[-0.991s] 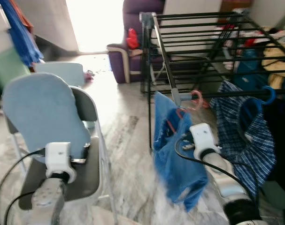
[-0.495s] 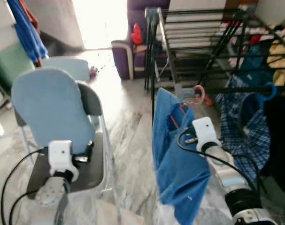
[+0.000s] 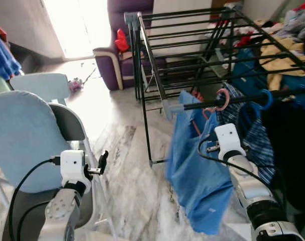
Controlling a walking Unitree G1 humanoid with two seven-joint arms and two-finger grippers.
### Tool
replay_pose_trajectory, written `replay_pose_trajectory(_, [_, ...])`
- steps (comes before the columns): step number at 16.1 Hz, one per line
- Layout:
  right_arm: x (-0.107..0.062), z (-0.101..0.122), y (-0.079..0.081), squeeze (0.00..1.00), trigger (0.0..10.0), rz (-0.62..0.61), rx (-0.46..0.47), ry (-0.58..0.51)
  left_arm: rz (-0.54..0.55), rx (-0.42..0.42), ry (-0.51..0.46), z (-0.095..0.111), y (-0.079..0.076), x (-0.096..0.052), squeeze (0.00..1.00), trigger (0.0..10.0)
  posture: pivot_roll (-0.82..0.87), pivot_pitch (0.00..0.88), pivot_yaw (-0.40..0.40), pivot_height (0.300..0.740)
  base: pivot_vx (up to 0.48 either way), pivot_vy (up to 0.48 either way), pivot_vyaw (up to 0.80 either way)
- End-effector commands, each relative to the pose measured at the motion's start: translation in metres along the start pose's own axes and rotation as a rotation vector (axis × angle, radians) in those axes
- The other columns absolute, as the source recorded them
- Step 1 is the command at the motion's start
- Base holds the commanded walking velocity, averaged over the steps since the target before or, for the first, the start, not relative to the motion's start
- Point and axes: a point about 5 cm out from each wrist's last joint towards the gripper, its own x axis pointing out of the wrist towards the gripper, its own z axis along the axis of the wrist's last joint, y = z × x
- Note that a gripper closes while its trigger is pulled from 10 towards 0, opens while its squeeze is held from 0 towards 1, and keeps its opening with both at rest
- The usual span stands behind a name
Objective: Hang hanger
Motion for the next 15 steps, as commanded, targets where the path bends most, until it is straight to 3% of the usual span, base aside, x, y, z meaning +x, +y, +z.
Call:
replay_pose_trajectory(1, [0.002, 0.014, 0.013, 0.0, 10.0, 0.065, 0.016, -0.058, 0.033, 0.021, 0.015, -0.002, 0.01, -0.004, 0.0, 10.0, -0.09, 0.0, 0.049, 0.736, 0.0, 0.0, 0.0])
replay_pose_trajectory(7, [-0.002, 0.014, 0.035, 0.0, 10.0, 0.205, -0.059, -0.071, 0.043, 0.022, 0.018, -0.002, 0.011, -0.004, 0.0, 10.0, -0.09, 0.0, 0.045, 0.736, 0.0, 0.0, 0.0])
replay_pose_trajectory(12, [0.015, 0.011, 0.021, 0.0, 10.0, 0.084, -0.05, 0.071, 0.006, 0.008, 0.037, -0.004, 0.007, -0.003, 0.0, 10.0, -0.08, 0.0, 0.041, 0.736, 0.0, 0.0, 0.0])
replay_pose_trajectory(15, [0.022, 0.017, 0.017, 0.0, 10.0, 0.038, 0.004, 0.104, -0.005, 0.004, 0.045, -0.006, 0.004, -0.005, 0.0, 10.0, -0.08, 0.0, 0.035, 0.736, 0.0, 0.0, 0.0])
